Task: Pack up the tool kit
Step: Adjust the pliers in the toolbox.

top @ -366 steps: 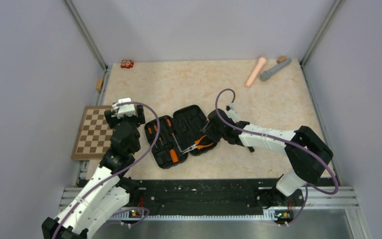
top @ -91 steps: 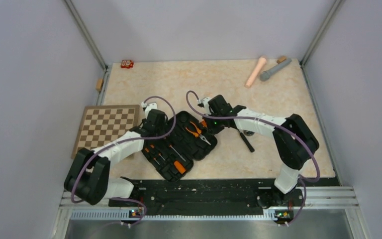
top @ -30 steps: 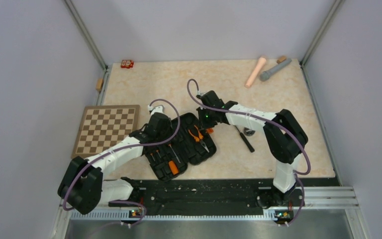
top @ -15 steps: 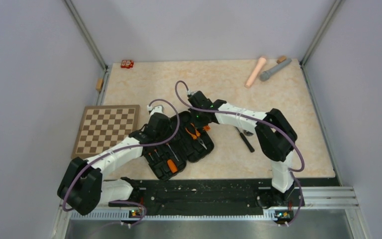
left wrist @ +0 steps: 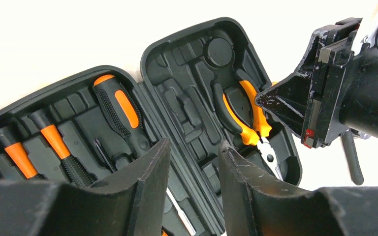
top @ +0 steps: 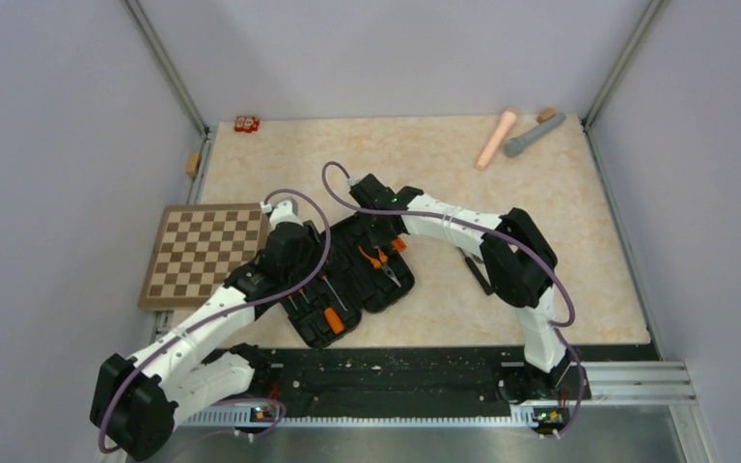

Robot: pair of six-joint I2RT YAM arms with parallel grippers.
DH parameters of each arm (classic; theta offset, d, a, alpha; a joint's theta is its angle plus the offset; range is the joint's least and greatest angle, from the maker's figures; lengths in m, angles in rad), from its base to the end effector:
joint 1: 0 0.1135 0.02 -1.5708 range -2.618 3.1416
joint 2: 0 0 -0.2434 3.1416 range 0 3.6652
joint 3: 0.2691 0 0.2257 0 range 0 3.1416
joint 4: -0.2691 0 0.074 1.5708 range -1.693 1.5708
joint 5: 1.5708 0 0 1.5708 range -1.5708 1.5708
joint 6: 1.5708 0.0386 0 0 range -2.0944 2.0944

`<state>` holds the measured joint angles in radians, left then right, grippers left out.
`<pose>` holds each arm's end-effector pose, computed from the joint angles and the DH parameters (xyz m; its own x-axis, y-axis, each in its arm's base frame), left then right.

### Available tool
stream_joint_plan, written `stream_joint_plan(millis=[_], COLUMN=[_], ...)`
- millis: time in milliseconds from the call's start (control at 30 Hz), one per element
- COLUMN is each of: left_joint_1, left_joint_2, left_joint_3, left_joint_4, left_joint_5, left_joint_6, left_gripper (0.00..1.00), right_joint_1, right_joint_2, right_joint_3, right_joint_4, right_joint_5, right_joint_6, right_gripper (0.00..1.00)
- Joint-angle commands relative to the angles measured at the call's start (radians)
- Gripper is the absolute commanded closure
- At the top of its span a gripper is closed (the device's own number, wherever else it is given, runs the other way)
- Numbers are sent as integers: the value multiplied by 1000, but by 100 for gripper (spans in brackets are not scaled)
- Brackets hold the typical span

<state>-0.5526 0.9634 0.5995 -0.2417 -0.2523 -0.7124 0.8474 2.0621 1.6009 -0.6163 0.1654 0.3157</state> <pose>0.1730 -0.0954 0.2286 -0.5847 -0.3830 -0.7151 -0.0642 0.9006 -0.4299 0.2758 0.3027 0.1863 -0.7677 -0.4067 -0.4952 -0.4727 0.8812 0.0092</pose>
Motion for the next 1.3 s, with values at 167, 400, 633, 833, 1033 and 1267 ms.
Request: stream_joint_plan(millis=[167, 400, 633, 833, 1033, 1267], left_joint_1=[-5, -17, -31, -40, -40, -40], left_joint_2=[5, 111, 214, 297, 312, 243], left_joint_3=[28, 90, 162, 201, 185, 128], left_joint_4=[18, 44, 67, 92, 111, 102], left_joint_5=[64, 136, 158, 183, 184, 153], left_joint_6=[6, 20, 38, 35, 9, -7], left_gripper=[52, 53, 54, 56, 58, 59], right_joint_1=[-19, -21, -25, -34, -34, -32], right_joint_2=[16, -92, -101, -74, 51, 180], right_joint_3=[11, -43, -83, -132, -245, -246], right_joint_4=[-192, -178, -144, -156, -190, -213], right_joint_5=[-14, -50, -98, -59, 50, 50], right_joint_6=[-40, -34, -26, -17, -28, -49], right_gripper=[89, 88, 90, 100, 100, 100])
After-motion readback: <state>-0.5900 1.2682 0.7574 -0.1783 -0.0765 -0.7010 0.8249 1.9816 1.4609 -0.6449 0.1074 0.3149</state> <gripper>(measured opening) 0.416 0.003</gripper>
